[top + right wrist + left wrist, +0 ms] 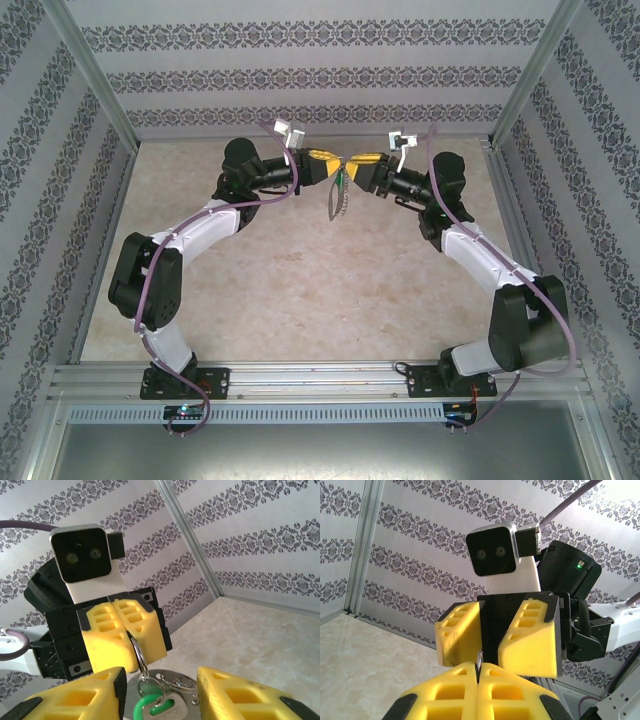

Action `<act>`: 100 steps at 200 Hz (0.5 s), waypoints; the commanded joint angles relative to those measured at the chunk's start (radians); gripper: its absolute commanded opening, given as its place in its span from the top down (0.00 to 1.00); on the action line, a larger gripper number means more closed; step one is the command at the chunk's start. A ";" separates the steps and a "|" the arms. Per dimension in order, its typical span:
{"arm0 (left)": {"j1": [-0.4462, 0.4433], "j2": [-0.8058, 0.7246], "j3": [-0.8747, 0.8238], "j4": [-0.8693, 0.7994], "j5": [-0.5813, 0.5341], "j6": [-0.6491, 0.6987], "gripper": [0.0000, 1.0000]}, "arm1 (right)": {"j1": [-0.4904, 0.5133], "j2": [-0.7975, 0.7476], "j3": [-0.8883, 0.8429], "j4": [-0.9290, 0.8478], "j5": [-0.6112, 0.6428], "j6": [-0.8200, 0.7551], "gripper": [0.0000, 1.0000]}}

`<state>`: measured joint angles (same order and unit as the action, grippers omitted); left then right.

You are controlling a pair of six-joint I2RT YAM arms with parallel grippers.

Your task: Put the keys on the keyring

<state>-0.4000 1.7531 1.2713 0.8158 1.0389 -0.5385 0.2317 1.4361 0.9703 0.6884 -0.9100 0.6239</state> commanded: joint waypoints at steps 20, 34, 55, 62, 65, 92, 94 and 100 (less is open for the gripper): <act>-0.012 -0.037 0.007 0.026 0.020 0.002 1.00 | 0.010 0.021 0.044 0.051 -0.033 0.011 0.59; -0.012 -0.037 0.008 0.026 0.019 0.003 1.00 | 0.013 0.028 0.051 0.051 -0.037 0.012 0.60; -0.011 -0.036 0.008 0.024 0.021 0.003 1.00 | 0.019 0.034 0.060 0.052 -0.040 0.013 0.61; -0.012 -0.035 0.010 0.023 0.021 0.002 1.00 | 0.019 0.037 0.064 0.051 -0.041 0.013 0.61; -0.012 -0.035 0.010 0.023 0.022 0.003 1.00 | 0.021 0.038 0.066 0.050 -0.042 0.014 0.61; -0.012 -0.034 0.011 0.022 0.023 0.003 1.00 | 0.026 0.045 0.072 0.050 -0.045 0.012 0.66; -0.011 -0.034 0.012 0.022 0.024 0.003 1.00 | 0.026 0.045 0.073 0.052 -0.044 0.011 0.67; -0.011 -0.033 0.012 0.021 0.023 0.003 1.00 | 0.026 0.047 0.073 0.052 -0.044 0.013 0.68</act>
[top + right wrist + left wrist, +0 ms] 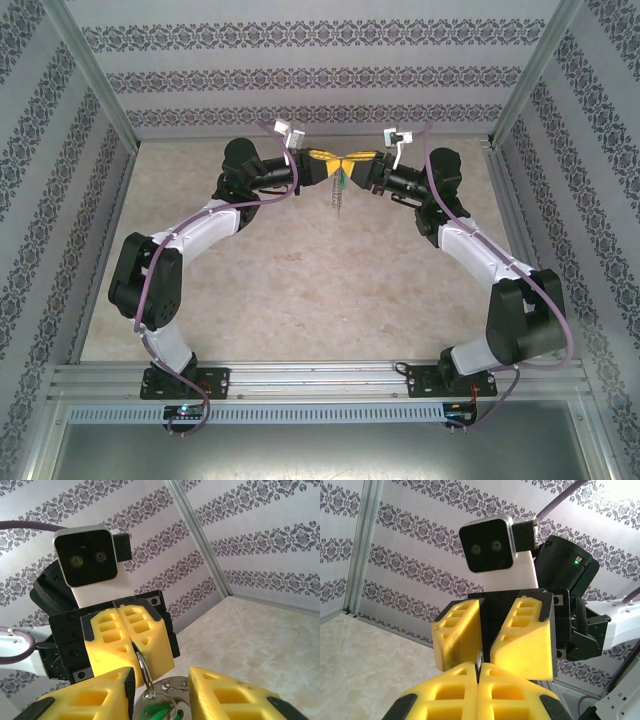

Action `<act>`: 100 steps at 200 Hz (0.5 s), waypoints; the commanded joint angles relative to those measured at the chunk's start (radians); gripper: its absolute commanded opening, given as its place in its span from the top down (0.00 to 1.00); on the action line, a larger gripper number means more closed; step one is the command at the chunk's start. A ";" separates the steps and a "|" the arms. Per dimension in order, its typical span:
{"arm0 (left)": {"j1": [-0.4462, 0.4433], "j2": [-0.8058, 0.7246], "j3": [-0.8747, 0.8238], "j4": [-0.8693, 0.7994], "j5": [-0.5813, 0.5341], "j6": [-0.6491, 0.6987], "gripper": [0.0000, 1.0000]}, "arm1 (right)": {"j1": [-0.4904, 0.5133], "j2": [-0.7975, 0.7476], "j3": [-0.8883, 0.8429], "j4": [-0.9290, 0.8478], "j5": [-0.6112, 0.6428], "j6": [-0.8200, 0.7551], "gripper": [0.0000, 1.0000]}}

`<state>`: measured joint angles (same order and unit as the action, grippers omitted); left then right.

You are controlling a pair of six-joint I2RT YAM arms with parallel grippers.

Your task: Put the keys on the keyring

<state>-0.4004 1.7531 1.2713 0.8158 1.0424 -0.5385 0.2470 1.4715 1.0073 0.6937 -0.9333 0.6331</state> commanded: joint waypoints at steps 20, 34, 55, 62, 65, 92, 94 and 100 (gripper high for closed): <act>-0.011 -0.032 0.014 0.022 0.021 0.002 1.00 | 0.011 0.014 0.039 0.049 -0.027 0.004 0.78; -0.011 -0.031 0.014 0.020 0.023 0.002 1.00 | 0.012 0.016 0.039 0.049 -0.030 0.002 0.89; -0.013 -0.029 0.016 0.022 0.025 -0.001 1.00 | 0.009 0.015 0.042 0.049 -0.038 0.000 1.00; -0.012 -0.028 0.016 0.021 0.025 -0.002 1.00 | 0.007 0.014 0.044 0.046 -0.039 -0.003 1.00; -0.012 -0.028 0.016 0.021 0.025 -0.003 1.00 | 0.006 0.015 0.045 0.045 -0.039 -0.005 1.00; -0.003 -0.042 0.019 -0.035 0.027 0.033 0.79 | -0.019 0.013 0.067 -0.019 -0.055 -0.049 1.00; -0.001 -0.043 0.019 -0.041 0.028 0.036 0.77 | -0.021 0.013 0.071 -0.027 -0.058 -0.056 1.00; 0.005 -0.048 0.018 -0.055 0.028 0.042 0.70 | -0.031 0.014 0.084 -0.062 -0.071 -0.081 1.00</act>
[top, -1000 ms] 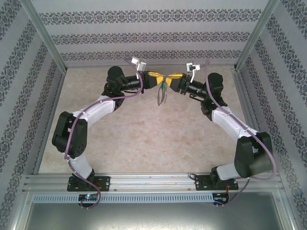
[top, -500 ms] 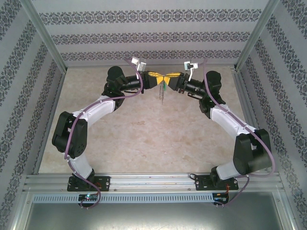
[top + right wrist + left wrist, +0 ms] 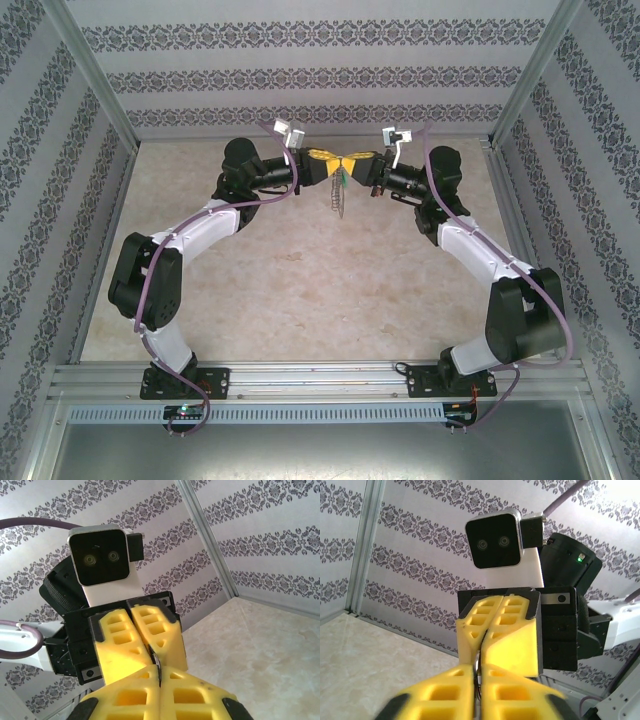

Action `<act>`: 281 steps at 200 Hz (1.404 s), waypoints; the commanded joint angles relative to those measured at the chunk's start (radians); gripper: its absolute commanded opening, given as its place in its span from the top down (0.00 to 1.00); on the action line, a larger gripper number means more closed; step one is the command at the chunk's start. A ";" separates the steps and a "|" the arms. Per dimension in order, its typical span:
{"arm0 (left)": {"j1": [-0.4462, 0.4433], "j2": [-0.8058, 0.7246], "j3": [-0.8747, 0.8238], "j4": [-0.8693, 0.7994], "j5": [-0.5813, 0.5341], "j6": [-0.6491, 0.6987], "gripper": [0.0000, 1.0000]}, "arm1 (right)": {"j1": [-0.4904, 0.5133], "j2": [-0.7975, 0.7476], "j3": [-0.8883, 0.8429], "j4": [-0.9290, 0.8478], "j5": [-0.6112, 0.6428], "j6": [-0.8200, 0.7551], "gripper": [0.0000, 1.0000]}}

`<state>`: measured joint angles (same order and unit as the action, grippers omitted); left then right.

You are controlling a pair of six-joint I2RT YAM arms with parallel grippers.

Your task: Put the keys on the keyring

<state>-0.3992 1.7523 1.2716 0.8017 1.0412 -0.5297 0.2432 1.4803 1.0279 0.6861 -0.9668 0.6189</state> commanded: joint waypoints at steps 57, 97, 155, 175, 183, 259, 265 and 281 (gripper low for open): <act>0.042 -0.118 0.037 -0.321 0.067 0.211 0.47 | -0.041 0.004 0.270 -0.659 -0.119 -0.509 1.00; 0.041 -0.114 0.118 -0.614 0.072 0.404 0.46 | -0.021 0.033 0.408 -0.988 -0.056 -0.750 1.00; 0.040 -0.066 0.200 -0.786 0.095 0.494 0.47 | 0.001 0.073 0.492 -1.180 -0.026 -0.885 1.00; 0.038 -0.057 0.206 -0.791 0.105 0.496 0.48 | 0.008 0.078 0.495 -1.198 -0.033 -0.899 1.00; 0.037 -0.052 0.209 -0.797 0.109 0.497 0.48 | 0.010 0.083 0.499 -1.208 -0.036 -0.906 1.00; 0.014 -0.015 0.261 -0.875 0.120 0.542 0.50 | 0.025 0.100 0.524 -1.249 -0.047 -0.940 1.00; 0.011 -0.012 0.264 -0.877 0.121 0.543 0.50 | 0.025 0.101 0.524 -1.249 -0.049 -0.940 1.00; 0.005 -0.004 0.275 -0.890 0.126 0.549 0.50 | 0.025 0.100 0.525 -1.247 -0.055 -0.939 1.00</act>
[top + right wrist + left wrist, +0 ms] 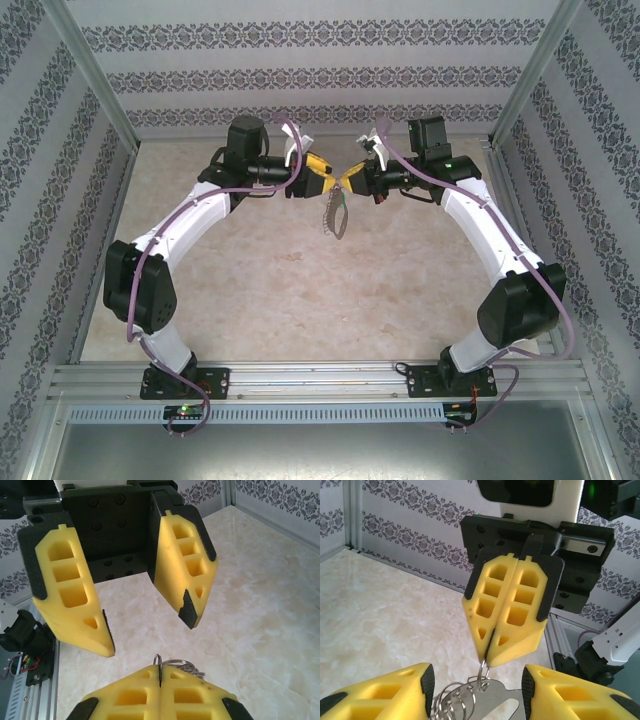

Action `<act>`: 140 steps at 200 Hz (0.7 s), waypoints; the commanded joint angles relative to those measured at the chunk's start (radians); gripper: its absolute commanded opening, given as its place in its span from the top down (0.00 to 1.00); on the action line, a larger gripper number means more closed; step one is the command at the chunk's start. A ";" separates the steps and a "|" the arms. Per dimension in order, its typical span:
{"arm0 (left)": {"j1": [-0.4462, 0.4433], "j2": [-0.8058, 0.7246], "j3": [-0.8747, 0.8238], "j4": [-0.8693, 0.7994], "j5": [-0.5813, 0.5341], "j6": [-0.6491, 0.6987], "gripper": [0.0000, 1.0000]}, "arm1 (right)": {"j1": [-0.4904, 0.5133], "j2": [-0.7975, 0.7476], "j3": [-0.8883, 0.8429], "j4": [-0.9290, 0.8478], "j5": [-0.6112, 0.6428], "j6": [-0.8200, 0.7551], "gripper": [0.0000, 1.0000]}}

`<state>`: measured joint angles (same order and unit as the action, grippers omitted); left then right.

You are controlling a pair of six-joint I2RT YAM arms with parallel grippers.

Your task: Put the keys on the keyring

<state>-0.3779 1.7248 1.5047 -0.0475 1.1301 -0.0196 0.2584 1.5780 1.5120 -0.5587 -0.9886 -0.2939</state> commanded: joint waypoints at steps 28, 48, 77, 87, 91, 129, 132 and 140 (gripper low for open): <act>-0.024 0.034 0.049 -0.061 0.043 0.050 0.51 | 0.011 -0.004 0.034 0.011 -0.037 -0.022 1.00; -0.027 0.038 0.048 -0.063 0.044 0.053 0.53 | 0.010 -0.006 0.033 0.016 -0.042 -0.018 1.00; -0.032 0.042 0.048 -0.061 0.054 0.053 0.60 | 0.008 -0.007 0.030 0.027 -0.045 -0.012 1.00; -0.033 0.042 0.048 -0.058 0.056 0.053 0.64 | 0.007 -0.005 0.028 0.031 -0.047 -0.008 1.00; -0.035 0.042 0.049 -0.056 0.057 0.052 0.66 | 0.007 -0.006 0.027 0.032 -0.048 -0.008 1.00; -0.043 0.044 0.045 -0.038 0.062 0.044 0.81 | 0.006 -0.005 0.023 0.045 -0.047 0.001 1.00; -0.044 0.042 0.045 -0.036 0.063 0.044 0.82 | 0.006 -0.005 0.023 0.045 -0.047 0.001 1.00; -0.045 0.042 0.043 -0.030 0.061 0.042 0.84 | 0.008 -0.004 0.023 0.045 -0.047 0.002 1.00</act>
<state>-0.4068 1.7592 1.5230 -0.0872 1.1591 0.0154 0.2581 1.5780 1.5120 -0.5461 -0.9970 -0.2916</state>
